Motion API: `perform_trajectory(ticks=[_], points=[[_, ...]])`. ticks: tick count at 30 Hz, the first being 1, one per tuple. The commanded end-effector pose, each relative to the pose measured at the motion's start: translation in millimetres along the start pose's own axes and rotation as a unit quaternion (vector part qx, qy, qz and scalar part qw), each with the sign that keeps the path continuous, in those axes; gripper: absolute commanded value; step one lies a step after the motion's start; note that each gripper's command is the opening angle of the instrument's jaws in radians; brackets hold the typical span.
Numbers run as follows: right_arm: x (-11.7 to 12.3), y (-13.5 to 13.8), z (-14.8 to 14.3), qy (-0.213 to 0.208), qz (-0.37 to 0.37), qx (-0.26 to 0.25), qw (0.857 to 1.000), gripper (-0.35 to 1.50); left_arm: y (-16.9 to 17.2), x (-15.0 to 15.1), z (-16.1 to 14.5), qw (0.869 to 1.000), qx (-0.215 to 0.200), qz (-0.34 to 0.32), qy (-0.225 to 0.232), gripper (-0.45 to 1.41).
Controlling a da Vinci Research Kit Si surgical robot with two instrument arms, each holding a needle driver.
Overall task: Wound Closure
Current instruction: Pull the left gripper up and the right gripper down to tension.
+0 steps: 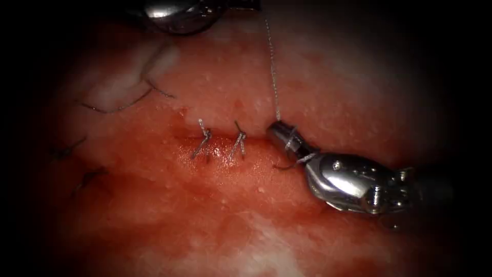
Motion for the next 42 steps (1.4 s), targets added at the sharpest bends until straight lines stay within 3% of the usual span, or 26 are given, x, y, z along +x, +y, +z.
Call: perform_trajectory(ticks=[1, 18, 32, 42], points=[[-0.6, -1.0, 0.0, -0.006, -0.004, 0.002, 1.0, -0.35, -1.0, -0.2, 1.0, 1.0, 0.003, 0.0, -0.004, -0.45], [-4.4, -2.5, -2.5, -0.051, -0.039, 0.037, 0.997, -0.35, -6.6, 0.9, 4.7, 1.0, -0.006, -0.006, -0.017, -0.45], [-4.4, -4.1, -3.3, -0.054, -0.058, 0.06, 0.995, -0.35, -8.8, 2.6, 6.8, 0.999, 0.001, 0.013, -0.042, -0.45], [-4.8, -5.0, -4.0, -0.053, -0.061, 0.069, 0.994, -0.35, -11.5, 4.9, 8.5, 0.997, 0.035, 0.032, -0.067, -0.45]])
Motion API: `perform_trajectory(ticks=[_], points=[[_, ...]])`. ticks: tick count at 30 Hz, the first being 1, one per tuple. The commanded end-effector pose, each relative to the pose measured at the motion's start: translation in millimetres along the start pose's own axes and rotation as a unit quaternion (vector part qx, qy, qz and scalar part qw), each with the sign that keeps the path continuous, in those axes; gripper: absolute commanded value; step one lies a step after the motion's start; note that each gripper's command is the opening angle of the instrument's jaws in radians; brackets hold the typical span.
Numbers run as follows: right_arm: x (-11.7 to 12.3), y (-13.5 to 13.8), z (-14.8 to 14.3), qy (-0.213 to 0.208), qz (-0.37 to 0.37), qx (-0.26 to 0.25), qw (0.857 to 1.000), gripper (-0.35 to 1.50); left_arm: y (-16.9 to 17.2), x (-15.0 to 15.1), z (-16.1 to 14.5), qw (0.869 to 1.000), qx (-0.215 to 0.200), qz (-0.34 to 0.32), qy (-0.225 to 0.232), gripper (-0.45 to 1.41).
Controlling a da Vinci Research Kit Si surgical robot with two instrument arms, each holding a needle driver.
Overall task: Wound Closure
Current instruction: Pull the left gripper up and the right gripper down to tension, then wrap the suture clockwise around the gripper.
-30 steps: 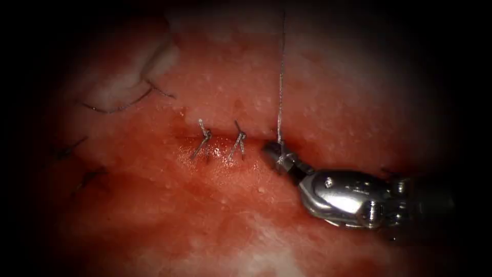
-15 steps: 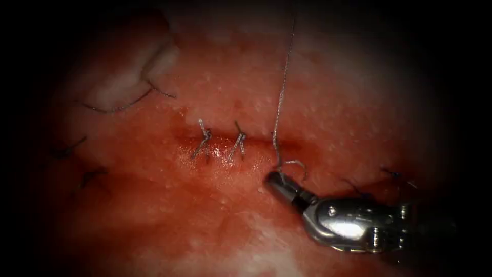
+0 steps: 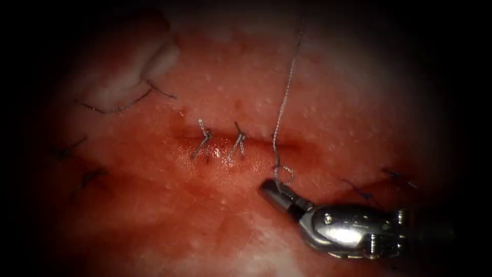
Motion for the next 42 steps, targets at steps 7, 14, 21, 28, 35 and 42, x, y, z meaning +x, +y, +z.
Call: perform_trajectory(ticks=[7, 14, 21, 28, 35, 42], points=[[-0.7, -2.2, -0.7, -0.003, -0.008, 0.01, 1.0, -0.35, -2.7, 1.8, 1.4, 1.0, 0.024, 0.013, -0.008, -0.45], [-1.3, -2.7, -1.3, -0.006, -0.015, 0.017, 1.0, -0.35, -4.9, 3.5, 2.0, 0.999, 0.037, 0.018, -0.011, -0.45], [-1.8, -3.0, -1.7, -0.012, -0.024, 0.021, 0.999, -0.35, -6.1, 4.2, 2.8, 0.999, 0.043, 0.018, -0.024, -0.45], [-2.8, -4.0, -1.9, -0.023, -0.031, 0.028, 0.999, -0.35, -6.5, 4.4, 3.6, 0.998, 0.045, 0.021, -0.036, -0.45], [-3.5, -5.0, -2.3, -0.031, -0.039, 0.033, 0.998, -0.35, -6.9, 4.6, 4.3, 0.997, 0.049, 0.025, -0.057, -0.45], [-3.5, -5.5, -2.4, -0.035, -0.046, 0.034, 0.998, -0.35, -7.1, 4.7, 4.6, 0.996, 0.049, 0.023, -0.068, -0.45]])
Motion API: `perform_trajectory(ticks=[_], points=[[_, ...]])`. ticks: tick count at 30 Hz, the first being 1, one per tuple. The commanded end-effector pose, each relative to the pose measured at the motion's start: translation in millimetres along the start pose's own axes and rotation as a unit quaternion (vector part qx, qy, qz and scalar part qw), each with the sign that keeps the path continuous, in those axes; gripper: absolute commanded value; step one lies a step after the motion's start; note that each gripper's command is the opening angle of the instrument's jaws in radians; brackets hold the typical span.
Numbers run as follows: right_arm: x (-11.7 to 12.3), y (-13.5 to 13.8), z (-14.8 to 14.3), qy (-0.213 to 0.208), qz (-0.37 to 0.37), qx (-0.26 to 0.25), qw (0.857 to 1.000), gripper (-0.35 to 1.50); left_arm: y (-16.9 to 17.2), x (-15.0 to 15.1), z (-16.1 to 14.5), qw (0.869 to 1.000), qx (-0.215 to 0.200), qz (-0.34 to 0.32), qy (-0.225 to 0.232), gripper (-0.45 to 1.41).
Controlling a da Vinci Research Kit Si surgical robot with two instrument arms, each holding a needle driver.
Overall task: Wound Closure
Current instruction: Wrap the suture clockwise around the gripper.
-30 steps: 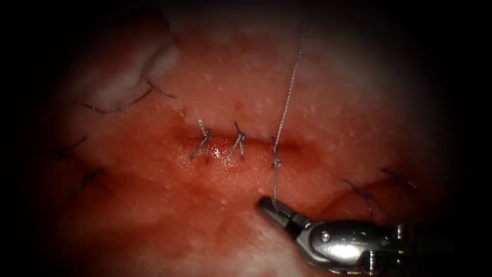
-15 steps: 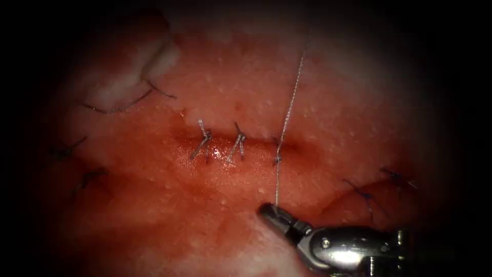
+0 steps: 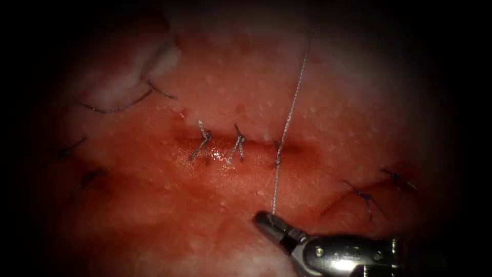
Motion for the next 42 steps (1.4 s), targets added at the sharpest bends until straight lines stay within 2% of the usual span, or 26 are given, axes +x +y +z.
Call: perform_trajectory(ticks=[1, 12, 27, 42], points=[[-0.4, -0.9, 0.4, 0.0, 0.0, 0.002, 1.0, -0.35, -0.7, 0.2, 0.7, 1.0, 0.001, 0.004, 0.0, -0.45], [-0.4, -1.6, 0.3, -0.004, -0.004, 0.013, 1.0, -0.35, -1.4, 0.8, 1.1, 1.0, 0.007, 0.019, -0.017, -0.45], [0.3, -3.4, -0.2, -0.007, -0.017, 0.061, 0.998, -0.35, -1.7, 1.0, 1.6, 0.999, 0.011, 0.024, -0.032, -0.45], [0.5, -4.1, -0.8, -0.016, -0.025, 0.07, 0.997, -0.35, -3.0, 1.8, 2.0, 0.999, 0.018, 0.033, -0.037, -0.45]])
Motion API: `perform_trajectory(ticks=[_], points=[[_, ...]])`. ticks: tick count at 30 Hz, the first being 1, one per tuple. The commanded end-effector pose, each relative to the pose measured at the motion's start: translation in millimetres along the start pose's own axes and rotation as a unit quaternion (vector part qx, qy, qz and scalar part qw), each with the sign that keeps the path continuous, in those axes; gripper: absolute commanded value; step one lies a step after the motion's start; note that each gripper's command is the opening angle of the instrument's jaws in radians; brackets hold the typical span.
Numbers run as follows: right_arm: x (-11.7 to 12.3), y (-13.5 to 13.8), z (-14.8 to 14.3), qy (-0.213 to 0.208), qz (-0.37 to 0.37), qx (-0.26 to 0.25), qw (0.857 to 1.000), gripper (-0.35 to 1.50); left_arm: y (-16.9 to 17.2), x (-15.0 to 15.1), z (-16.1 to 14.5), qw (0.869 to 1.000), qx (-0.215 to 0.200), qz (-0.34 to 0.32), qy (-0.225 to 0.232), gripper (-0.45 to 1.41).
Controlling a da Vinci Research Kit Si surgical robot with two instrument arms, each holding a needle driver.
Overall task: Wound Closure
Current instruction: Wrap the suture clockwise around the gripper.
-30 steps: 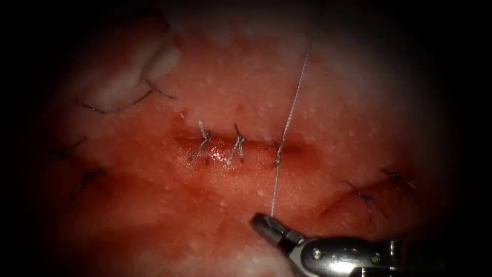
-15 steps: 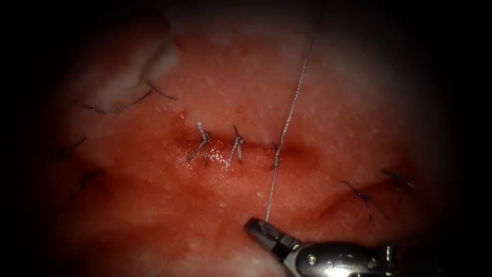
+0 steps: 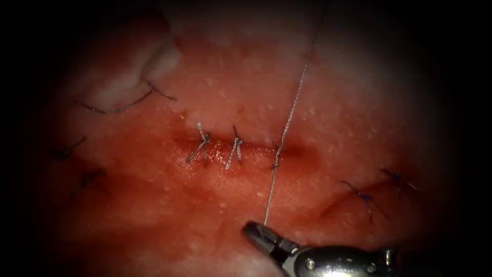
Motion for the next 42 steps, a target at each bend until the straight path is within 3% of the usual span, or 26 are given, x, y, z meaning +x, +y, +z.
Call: perform_trajectory(ticks=[1, 15, 26, 28, 31, 37, 42], points=[[-0.4, -1.1, 0.3, -0.001, -0.002, 0.004, 1.0, -0.35, -0.8, 0.4, 0.6, 1.0, 0.002, 0.002, 0.001, -0.45], [-1.5, -2.0, 0.5, -0.018, -0.016, 0.01, 1.0, -0.35, -1.6, 0.8, 0.6, 1.0, 0.008, 0.004, -0.007, -0.45], [-0.2, -0.4, 1.5, 0.002, -0.008, -0.018, 1.0, -0.33, 0.3, -0.3, 0.3, 1.0, -0.005, 0.012, -0.004, -0.45], [0.1, 0.0, 1.6, 0.01, -0.006, -0.026, 1.0, 0.31, 0.5, -0.4, -0.4, 1.0, -0.01, 0.017, -0.002, -0.45], [1.1, 0.8, 1.2, 0.016, 0.004, -0.034, 0.999, 1.03, 1.4, -0.3, -2.2, 1.0, -0.023, 0.018, 0.003, -0.45], [3.0, 2.4, -0.7, 0.014, 0.019, -0.023, 0.999, 1.2, 4.9, 0.7, -5.4, 0.999, -0.04, 0.019, 0.013, -0.45], [4.0, 3.4, -2.2, 0.015, 0.023, 0.005, 1.0, 1.11, 8.7, 1.9, -7.7, 0.998, -0.05, 0.022, 0.016, -0.45]])
